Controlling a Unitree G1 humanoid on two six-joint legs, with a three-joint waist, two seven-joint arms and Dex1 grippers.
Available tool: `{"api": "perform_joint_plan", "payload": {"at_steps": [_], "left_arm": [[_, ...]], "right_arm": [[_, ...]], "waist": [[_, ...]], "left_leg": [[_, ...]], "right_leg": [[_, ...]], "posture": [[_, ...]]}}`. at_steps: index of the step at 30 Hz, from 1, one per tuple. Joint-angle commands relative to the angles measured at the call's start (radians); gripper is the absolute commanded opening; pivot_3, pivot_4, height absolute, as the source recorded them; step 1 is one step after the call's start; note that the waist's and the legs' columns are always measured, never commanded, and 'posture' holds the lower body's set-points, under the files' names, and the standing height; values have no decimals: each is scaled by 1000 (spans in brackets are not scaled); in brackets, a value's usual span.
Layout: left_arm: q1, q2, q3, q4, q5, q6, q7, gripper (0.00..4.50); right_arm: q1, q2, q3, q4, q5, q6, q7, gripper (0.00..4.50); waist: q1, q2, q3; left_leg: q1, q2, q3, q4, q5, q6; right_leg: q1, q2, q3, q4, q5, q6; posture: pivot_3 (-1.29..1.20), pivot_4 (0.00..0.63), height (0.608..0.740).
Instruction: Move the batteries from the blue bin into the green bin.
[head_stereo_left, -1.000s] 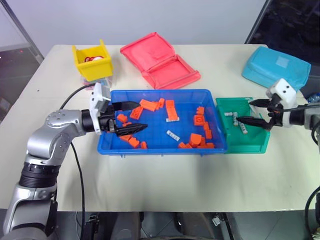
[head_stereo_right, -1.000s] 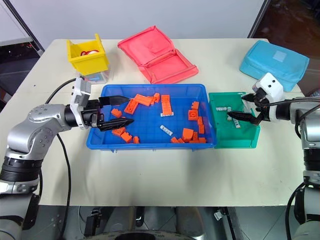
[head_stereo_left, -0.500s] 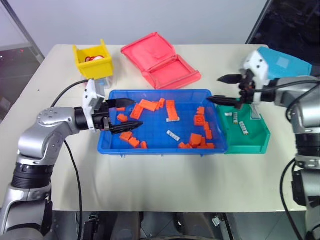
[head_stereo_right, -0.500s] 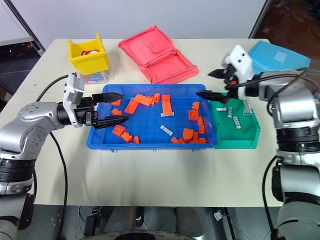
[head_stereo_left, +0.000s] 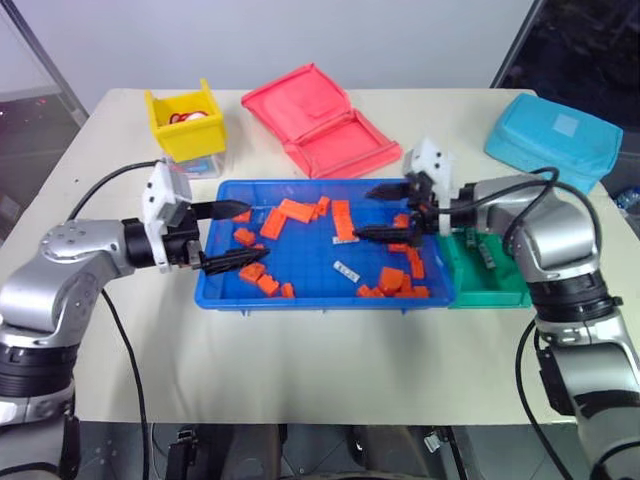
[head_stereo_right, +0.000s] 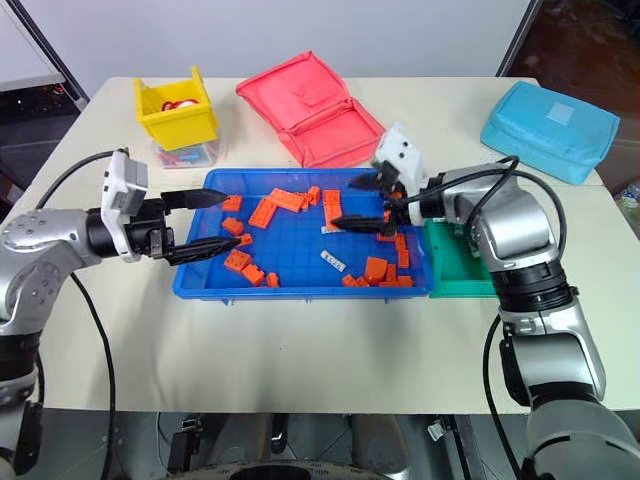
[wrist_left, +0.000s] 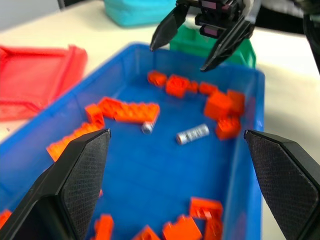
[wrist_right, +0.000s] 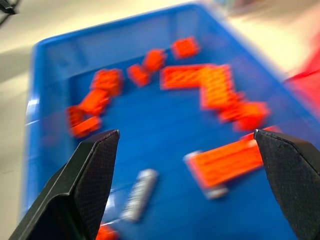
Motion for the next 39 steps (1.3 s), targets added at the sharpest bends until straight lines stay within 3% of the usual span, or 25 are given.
{"api": "perform_joint_plan", "payload": {"at_steps": [1, 9, 19, 22, 29, 39], "left_arm": [[11, 26, 11, -32, 14, -19, -13, 4500], [24, 10, 6, -41, 16, -26, -7, 4500], [27, -25, 14, -49, 14, -31, 22, 4500], [31, -25, 18, -53, 9, -32, 23, 4500], [21, -19, 35, -44, 0, -34, 21, 4500], [18, -18, 35, -39, -1, -39, 11, 4500]], "right_arm": [[3, 7, 19, -44, 17, 39, -13, 4429], [15, 34, 154, 9, -84, 13, -76, 4429], [-3, 55, 212, 130, -170, -71, -73, 4429], [-2, 48, 223, 143, -188, -93, -56, 3577], [-2, 51, 223, 154, -216, -121, -31, 93], [-39, 49, 194, 111, -220, -125, -31, 37]], "waist": [[0, 0, 0], [-1, 0, 0], [0, 0, 0], [-1, 0, 0], [0, 0, 0], [-1, 0, 0]], "left_leg": [[0, 0, 0, 0, 0, 0], [0, 0, 0, 0, 0, 0], [0, 0, 0, 1, 0, 0], [0, 0, 0, 1, 0, 0], [0, 0, 0, 1, 0, 0], [0, 0, 0, 1, 0, 0]], "right_leg": [[0, 0, 0, 0, 0, 0], [0, 0, 0, 0, 0, 0], [0, 0, 0, 0, 0, 0], [0, 0, 0, 0, 0, 0], [0, 0, 0, 0, 0, 0], [0, 0, 0, 0, 0, 0]], "posture": [[0, 150, 740], [0, 150, 740], [0, 150, 740], [0, 150, 740], [0, 150, 740], [0, 150, 740]]}}
